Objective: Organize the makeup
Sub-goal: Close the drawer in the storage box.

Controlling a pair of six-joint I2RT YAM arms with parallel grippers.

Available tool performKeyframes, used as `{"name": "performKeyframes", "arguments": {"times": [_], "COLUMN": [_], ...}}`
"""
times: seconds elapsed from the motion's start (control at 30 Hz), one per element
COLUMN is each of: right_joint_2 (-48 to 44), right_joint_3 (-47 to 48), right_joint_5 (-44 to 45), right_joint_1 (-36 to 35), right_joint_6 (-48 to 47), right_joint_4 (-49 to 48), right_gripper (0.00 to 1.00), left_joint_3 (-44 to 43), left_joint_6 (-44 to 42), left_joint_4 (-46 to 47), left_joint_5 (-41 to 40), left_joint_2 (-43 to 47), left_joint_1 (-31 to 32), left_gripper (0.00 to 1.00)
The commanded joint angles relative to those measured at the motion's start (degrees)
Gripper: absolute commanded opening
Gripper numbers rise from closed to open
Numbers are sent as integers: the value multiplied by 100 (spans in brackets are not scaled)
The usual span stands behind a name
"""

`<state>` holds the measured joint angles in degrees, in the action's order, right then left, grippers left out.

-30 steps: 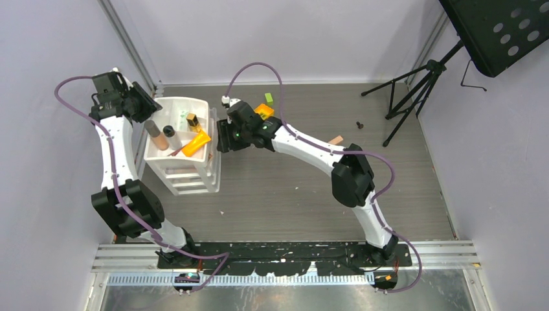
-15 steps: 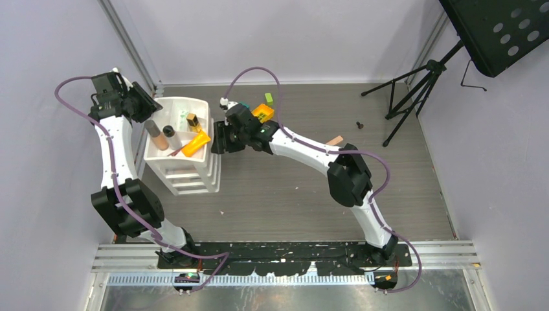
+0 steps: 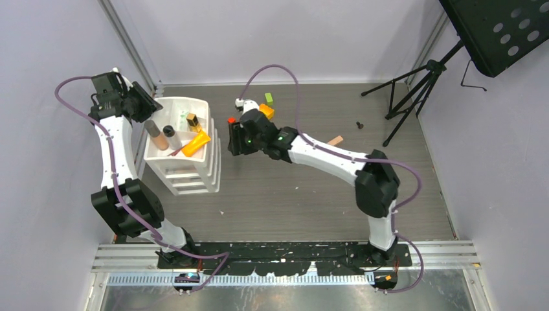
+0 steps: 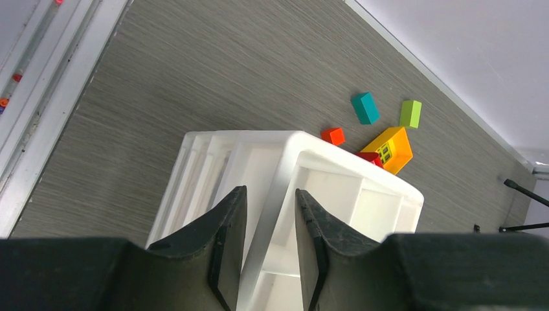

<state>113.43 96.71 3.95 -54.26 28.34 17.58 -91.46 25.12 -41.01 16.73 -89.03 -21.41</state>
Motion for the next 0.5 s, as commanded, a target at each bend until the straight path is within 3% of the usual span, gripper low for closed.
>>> {"name": "performKeyframes", "arguments": {"times": [0.0,0.2,0.47], "right_joint_2": [-1130,-1426,-941], "right_joint_3": [-376,-613,-375], "right_joint_5": [663,-27,-678], "right_joint_1": [30,30,41], "right_joint_6": [-125,667,1642], "right_joint_4": [-701,-1462,-2229], "right_gripper": [57,63,68], "left_joint_3": [5,-86,-440], "left_joint_6": [23,40,45], "left_joint_4": [145,216,80], "left_joint_5": [219,209,-184], "left_joint_2": [230,422,631], "left_joint_1": [-10,-74,-69], "left_gripper": [36,46,65]}}
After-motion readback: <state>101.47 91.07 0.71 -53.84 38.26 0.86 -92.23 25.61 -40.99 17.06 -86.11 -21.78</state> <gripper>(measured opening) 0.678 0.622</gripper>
